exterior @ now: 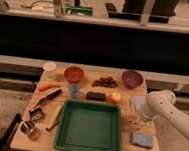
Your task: Place fork in table surface
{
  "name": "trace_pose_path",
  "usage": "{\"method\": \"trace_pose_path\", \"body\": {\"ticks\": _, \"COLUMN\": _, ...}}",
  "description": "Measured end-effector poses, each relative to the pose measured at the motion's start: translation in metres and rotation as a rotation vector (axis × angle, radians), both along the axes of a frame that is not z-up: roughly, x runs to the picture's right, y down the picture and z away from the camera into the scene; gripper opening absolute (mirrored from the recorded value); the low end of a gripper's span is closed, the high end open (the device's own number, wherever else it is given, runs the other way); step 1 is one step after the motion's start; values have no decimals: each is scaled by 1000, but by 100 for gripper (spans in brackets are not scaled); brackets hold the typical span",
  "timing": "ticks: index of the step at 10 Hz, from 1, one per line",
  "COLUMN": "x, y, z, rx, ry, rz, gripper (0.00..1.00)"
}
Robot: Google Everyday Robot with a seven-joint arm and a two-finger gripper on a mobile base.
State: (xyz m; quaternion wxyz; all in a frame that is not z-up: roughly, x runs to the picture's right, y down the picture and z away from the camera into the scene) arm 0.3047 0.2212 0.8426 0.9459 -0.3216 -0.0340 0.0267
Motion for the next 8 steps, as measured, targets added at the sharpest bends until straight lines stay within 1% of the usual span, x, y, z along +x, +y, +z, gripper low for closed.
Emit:
{"method": "trace_pose_path", "body": {"ticks": 1, "x": 1, "y": 1, "z": -3, "rx": -9, "ry": 1, "rz": -1, "gripper": 49}}
{"method": "trace_pose_path", "body": {"ticks": 2, "x": 2, "y": 1, "z": -3, "rx": -8, "ry": 2, "rz": -1, "gripper": 47}}
{"method": "trace_pose_path", "body": {"ticks": 3, "x": 2, "y": 1, "z": -3, "rx": -6, "ry": 0, "rz": -2, "gripper": 39}}
{"method": "trace_pose_path", "body": {"ticks": 5, "x": 1, "y": 3, "z": 0, "rx": -21, "ry": -31, "rz": 4, "gripper": 26}}
{"method": "trace_pose_path", "body": {"ticks": 6, "x": 1, "y": 2, "z": -1, "rx": -20, "ry": -30, "rz": 2, "gripper": 24}}
{"method": "trace_pose_path", "body": {"ticks": 7, "x": 2, "y": 2, "z": -2, "rx": -20, "ry": -29, "rz": 0, "gripper": 18}}
{"method": "trace_pose_path", "body": {"ticks": 8, "x": 1, "y": 2, "z": -2, "rx": -21, "ry": -29, "rz": 0, "gripper": 16}}
